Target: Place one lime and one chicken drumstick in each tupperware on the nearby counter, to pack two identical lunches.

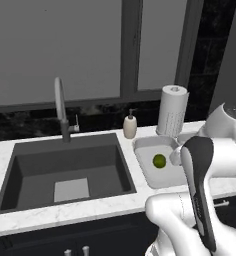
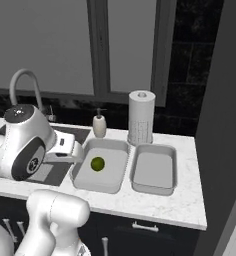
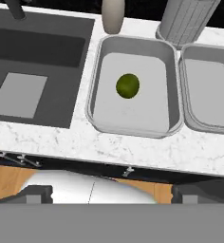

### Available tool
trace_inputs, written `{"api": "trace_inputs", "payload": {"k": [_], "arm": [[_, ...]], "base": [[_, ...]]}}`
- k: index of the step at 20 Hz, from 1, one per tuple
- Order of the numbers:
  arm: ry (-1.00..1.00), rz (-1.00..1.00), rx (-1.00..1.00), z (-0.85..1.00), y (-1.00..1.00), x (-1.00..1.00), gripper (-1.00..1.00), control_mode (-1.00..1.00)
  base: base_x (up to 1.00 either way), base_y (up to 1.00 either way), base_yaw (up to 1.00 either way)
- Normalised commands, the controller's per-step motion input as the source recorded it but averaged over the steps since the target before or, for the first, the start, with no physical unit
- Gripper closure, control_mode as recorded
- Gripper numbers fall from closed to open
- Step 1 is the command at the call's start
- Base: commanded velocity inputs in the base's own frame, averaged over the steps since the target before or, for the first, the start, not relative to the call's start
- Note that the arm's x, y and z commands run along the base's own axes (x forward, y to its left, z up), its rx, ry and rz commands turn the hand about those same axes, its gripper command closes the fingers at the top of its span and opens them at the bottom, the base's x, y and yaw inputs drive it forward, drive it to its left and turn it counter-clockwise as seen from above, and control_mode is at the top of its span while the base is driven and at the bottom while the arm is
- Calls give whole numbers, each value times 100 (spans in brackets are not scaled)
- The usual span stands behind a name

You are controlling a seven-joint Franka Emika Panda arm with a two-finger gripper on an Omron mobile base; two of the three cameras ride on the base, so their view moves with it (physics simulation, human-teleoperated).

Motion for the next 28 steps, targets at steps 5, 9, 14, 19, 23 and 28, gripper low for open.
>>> {"api": "trace_inputs", "payload": {"k": [5, 9, 14, 19, 23, 28], "arm": [[0, 0, 0, 0, 0, 0, -100, 100], [0, 0, 0, 0, 0, 0, -100, 100], [0, 0, 0, 0, 0, 0, -100, 100], [0, 0, 0, 0, 0, 0, -100, 100], [0, 0, 0, 0, 0, 0, -100, 100], [0, 0, 0, 0, 0, 0, -100, 100]], "base": [[-100, -5, 2], [-100, -73, -5], [-80, -100, -16], [-25, -100, -16], [-2, -99, -12], [4, -69, -6]]}}
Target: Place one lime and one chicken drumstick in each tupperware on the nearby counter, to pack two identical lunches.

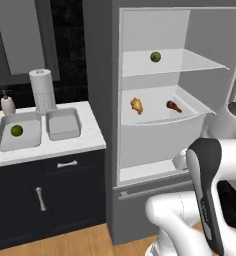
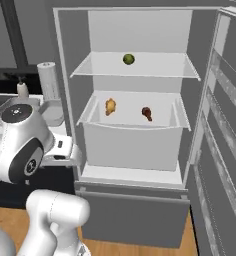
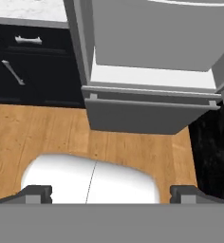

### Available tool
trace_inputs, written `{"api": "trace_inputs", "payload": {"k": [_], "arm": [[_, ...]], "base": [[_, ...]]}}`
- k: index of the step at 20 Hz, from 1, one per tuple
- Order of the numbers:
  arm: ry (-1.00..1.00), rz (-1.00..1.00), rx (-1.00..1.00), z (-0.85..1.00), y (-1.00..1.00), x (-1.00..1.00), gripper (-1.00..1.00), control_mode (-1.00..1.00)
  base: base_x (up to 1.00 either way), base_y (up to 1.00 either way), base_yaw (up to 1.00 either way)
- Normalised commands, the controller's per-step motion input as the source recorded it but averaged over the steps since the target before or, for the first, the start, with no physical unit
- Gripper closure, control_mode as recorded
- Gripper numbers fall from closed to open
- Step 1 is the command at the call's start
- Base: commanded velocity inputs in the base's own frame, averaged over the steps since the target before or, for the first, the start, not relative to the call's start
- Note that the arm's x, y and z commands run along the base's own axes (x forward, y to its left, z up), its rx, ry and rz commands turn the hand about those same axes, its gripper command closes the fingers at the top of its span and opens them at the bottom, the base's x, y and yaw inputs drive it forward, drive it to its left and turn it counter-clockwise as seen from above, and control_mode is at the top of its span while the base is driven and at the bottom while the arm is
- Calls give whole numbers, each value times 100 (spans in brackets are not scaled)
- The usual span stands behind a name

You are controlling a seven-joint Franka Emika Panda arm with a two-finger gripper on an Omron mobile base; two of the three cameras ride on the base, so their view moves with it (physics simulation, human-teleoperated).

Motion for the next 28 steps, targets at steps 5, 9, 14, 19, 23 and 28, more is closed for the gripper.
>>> {"api": "trace_inputs", "payload": {"k": [5, 9, 14, 19, 23, 28], "arm": [[0, 0, 0, 0, 0, 0, -100, 100], [0, 0, 0, 0, 0, 0, -100, 100], [0, 0, 0, 0, 0, 0, -100, 100], [0, 0, 0, 0, 0, 0, -100, 100], [-2, 1, 0, -9, -2, 14, -100, -100], [-18, 2, 0, -49, -34, 56, -100, -100]], "base": [[46, -28, 0], [71, -41, 0], [55, -58, 0], [60, -30, 1], [50, -1, 3], [0, 0, 0]]}}
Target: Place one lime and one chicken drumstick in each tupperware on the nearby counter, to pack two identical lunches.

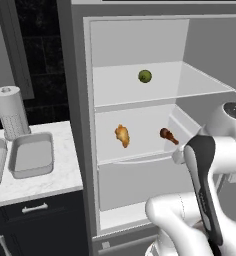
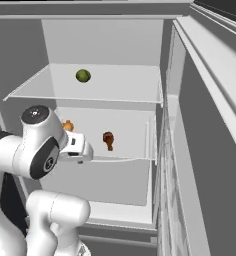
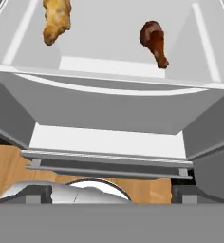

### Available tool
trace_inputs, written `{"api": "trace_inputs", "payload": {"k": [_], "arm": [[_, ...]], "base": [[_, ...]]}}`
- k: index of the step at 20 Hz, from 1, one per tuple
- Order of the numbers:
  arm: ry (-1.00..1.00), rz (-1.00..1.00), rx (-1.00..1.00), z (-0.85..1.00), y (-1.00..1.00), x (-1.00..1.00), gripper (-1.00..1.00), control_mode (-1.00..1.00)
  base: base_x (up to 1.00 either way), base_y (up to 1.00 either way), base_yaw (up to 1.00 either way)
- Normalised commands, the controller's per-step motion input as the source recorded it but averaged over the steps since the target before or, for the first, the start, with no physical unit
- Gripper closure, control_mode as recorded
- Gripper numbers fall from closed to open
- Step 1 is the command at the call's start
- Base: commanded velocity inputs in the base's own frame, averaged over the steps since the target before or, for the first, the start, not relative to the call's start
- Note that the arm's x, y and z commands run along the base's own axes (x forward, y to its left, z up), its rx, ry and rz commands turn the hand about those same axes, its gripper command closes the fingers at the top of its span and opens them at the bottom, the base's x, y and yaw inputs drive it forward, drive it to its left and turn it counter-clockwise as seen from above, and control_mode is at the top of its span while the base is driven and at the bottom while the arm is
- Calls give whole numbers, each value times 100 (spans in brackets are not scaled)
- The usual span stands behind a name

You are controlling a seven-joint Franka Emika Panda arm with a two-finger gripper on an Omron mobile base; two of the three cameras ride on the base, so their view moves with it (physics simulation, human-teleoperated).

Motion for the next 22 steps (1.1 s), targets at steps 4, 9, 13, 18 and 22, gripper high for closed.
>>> {"api": "trace_inputs", "payload": {"k": [4, 9, 13, 18, 22], "arm": [[-15, 0, 0, -39, -32, 61, -100, -100], [-4, 0, 0, -29, -30, 83, -100, -100], [0, 0, 0, -25, -35, 85, -100, -100], [3, 3, 0, -29, -14, 82, -100, -100], [3, 8, 0, -24, -12, 75, -100, -100]], "base": [[0, 0, 0], [0, 0, 0], [0, 0, 0], [0, 0, 0], [0, 0, 0]]}}
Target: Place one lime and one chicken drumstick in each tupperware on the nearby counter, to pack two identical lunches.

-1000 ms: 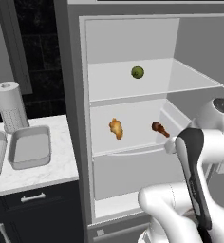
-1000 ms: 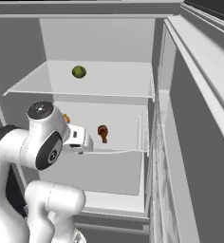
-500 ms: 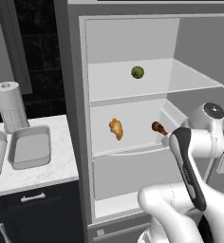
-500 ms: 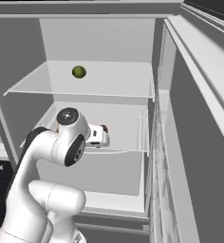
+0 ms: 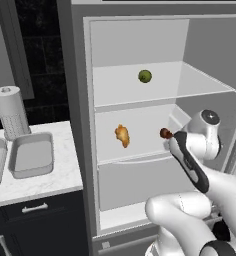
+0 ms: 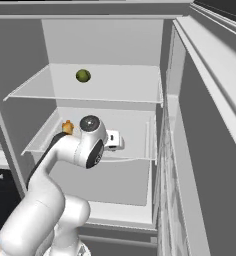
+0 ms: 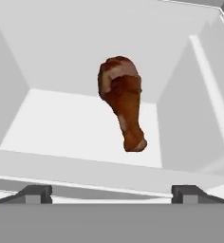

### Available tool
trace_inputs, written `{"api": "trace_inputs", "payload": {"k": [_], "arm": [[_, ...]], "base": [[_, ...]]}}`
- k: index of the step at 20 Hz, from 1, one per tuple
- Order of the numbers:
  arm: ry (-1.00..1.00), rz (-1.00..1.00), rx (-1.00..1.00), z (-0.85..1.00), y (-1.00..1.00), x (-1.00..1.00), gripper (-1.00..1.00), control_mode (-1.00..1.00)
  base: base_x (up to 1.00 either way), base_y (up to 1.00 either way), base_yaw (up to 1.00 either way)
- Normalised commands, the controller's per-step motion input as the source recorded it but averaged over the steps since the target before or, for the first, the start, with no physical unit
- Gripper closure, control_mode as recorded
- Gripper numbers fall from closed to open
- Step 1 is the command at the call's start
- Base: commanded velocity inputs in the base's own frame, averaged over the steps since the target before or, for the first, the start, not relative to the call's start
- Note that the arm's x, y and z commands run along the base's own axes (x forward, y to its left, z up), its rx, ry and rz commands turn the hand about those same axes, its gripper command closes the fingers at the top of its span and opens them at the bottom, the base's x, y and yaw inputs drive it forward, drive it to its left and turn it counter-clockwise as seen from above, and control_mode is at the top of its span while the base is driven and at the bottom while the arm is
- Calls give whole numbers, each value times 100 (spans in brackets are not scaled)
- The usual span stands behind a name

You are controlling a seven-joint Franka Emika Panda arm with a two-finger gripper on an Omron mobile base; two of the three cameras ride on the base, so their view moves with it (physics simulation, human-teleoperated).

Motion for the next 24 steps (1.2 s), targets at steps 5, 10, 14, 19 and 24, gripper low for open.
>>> {"api": "trace_inputs", "payload": {"k": [5, 10, 14, 19, 24], "arm": [[0, 7, 0, -17, -18, 70, -100, -100], [0, 3, 0, -25, -3, 68, -100, -100], [0, 1, 0, -26, -1, 64, -100, -100], [2, 2, -1, -55, -2, 37, -100, -100], [0, 0, -7, -100, 4, -63, 100, -100]], "base": [[0, 0, 0], [0, 0, 0], [0, 0, 0], [0, 0, 0], [0, 0, 0]]}}
